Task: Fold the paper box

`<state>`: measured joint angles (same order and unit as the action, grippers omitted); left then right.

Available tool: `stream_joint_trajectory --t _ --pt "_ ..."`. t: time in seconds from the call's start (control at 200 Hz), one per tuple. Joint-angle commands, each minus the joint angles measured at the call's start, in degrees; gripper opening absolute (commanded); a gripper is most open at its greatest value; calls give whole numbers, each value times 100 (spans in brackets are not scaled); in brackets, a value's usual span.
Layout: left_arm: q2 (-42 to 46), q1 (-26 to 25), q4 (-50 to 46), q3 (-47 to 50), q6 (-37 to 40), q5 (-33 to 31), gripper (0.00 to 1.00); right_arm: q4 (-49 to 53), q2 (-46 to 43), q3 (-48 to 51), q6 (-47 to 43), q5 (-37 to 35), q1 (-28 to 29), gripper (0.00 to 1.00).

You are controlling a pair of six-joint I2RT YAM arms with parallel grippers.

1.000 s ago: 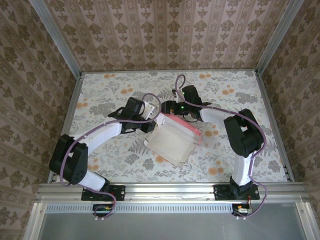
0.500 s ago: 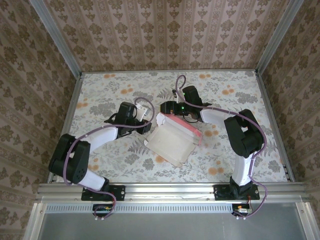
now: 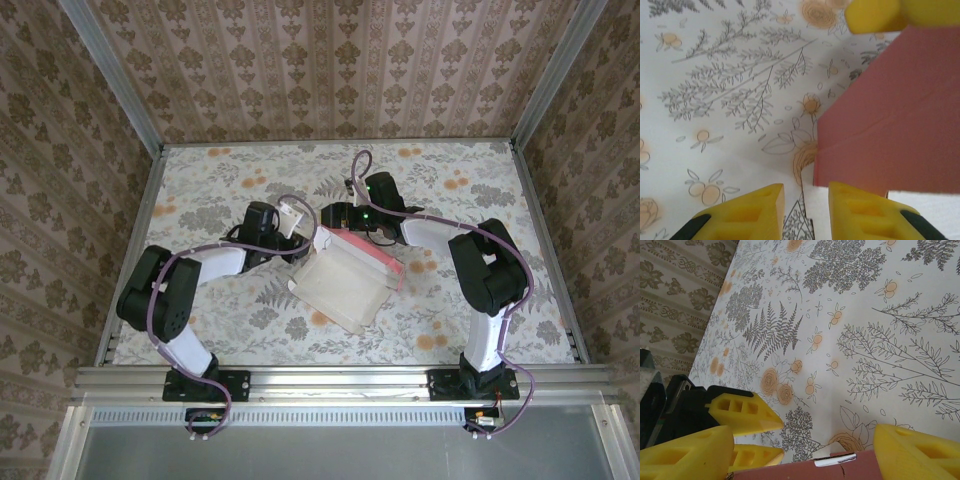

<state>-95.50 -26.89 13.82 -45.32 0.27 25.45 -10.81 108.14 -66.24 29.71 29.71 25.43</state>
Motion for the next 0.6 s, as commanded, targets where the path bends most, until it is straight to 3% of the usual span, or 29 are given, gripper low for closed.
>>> stream_joint_trajectory --t 0.0,0.21,0.595 --pt "-94 36 433 -146 123 302 28 501 118 199 -220 -211 32 75" --pt "-100 11 608 -100 91 752 28 465 168 196 -194 -196 20 74" --pt "-207 -246 242 -353 343 570 29 369 209 234 -109 -83 -25 73"
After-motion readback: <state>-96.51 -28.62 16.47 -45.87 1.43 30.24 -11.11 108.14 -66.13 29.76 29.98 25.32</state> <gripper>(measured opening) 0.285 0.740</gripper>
